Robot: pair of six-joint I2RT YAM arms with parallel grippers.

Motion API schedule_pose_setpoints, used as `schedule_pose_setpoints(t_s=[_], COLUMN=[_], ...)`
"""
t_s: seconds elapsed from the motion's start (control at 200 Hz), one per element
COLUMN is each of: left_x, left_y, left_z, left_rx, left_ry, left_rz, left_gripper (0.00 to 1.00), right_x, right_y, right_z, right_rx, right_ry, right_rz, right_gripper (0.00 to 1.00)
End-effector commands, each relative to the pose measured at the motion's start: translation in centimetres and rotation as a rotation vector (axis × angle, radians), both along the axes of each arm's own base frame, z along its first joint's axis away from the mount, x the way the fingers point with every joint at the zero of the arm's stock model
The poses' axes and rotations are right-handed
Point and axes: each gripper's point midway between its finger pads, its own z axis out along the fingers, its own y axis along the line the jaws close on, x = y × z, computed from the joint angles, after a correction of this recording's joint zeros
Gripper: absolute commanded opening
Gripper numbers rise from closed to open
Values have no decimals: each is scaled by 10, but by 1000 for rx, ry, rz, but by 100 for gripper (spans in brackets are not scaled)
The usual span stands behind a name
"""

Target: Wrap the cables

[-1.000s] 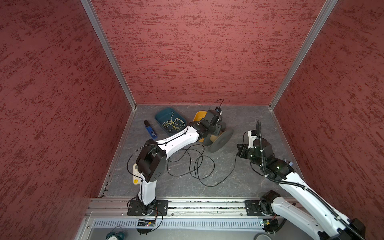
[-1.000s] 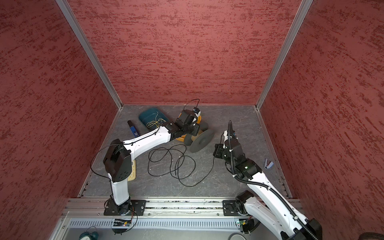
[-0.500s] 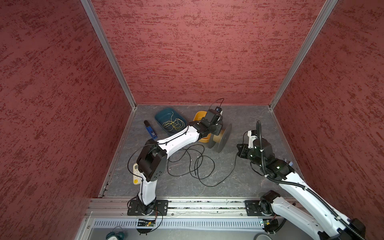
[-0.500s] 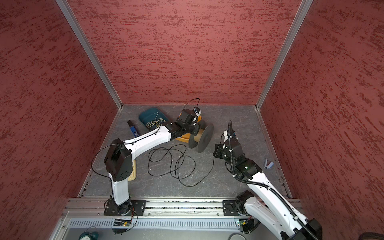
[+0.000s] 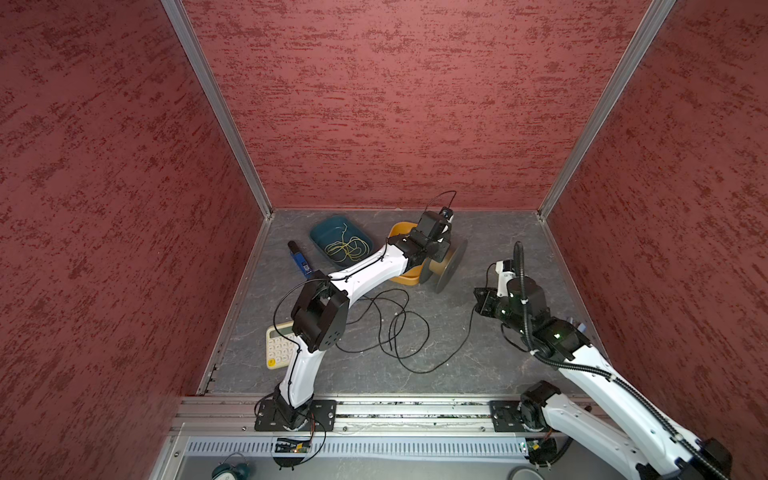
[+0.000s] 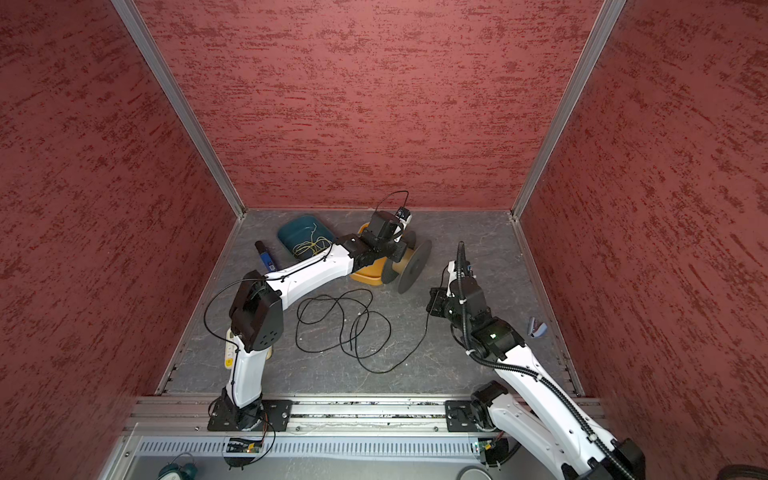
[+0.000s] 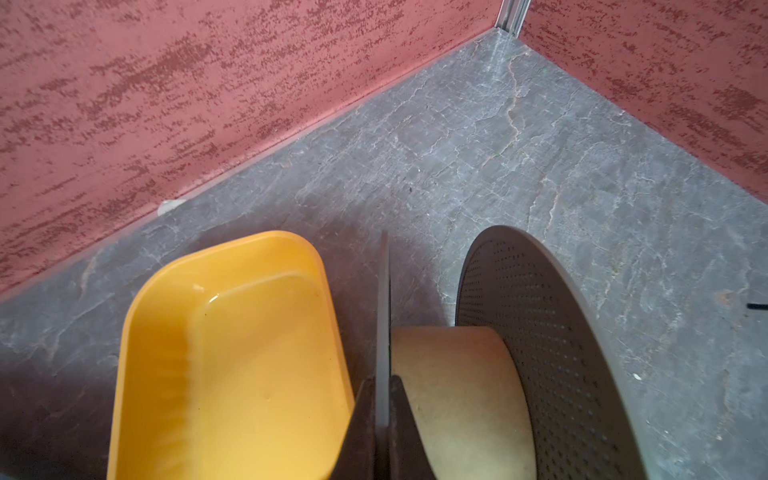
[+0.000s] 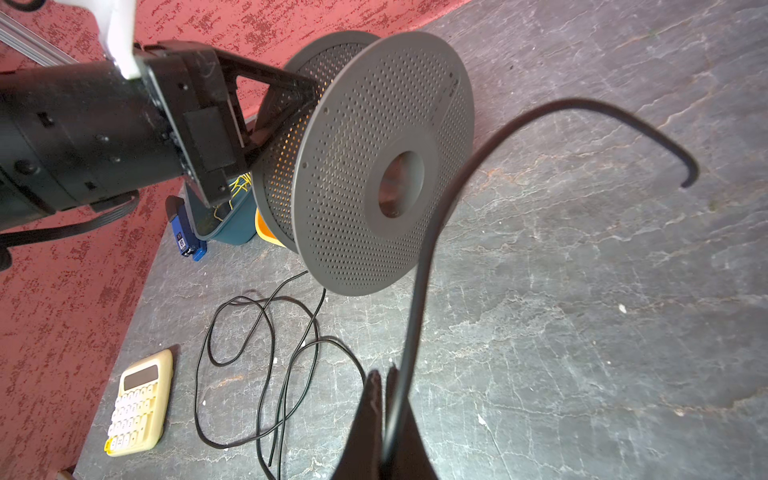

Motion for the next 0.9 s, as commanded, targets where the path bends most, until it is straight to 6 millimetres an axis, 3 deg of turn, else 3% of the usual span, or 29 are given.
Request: schedule_pose_setpoints(t_s=[0.0,0.075,0.2,0.521,0.656,0.897], left_x=[11,12,13,9,6,-9], left_y=[-8,-8,-7,-2,0,10], left_z=[12,8,5,10,19,48], left_rx=[10,7,1,-10,-12,-50], left_ry=[-79,-71,-62,-67,-75,-92], left_rz=[-9,-7,-3,1,2,-27], left_gripper=[5,8,30,56,76,89], right_x=[4,5,5,7,6,5], right_y=[1,2,2,7,12,30], right_z=[12,10,9,16,23,51], right_rx=[15,12,5,10,9,11], right_ry=[-37,-32,-32,-48,-63,-137], right_rz=[5,8,13,39,72,199], right_gripper=[0,0,0,0,0,0])
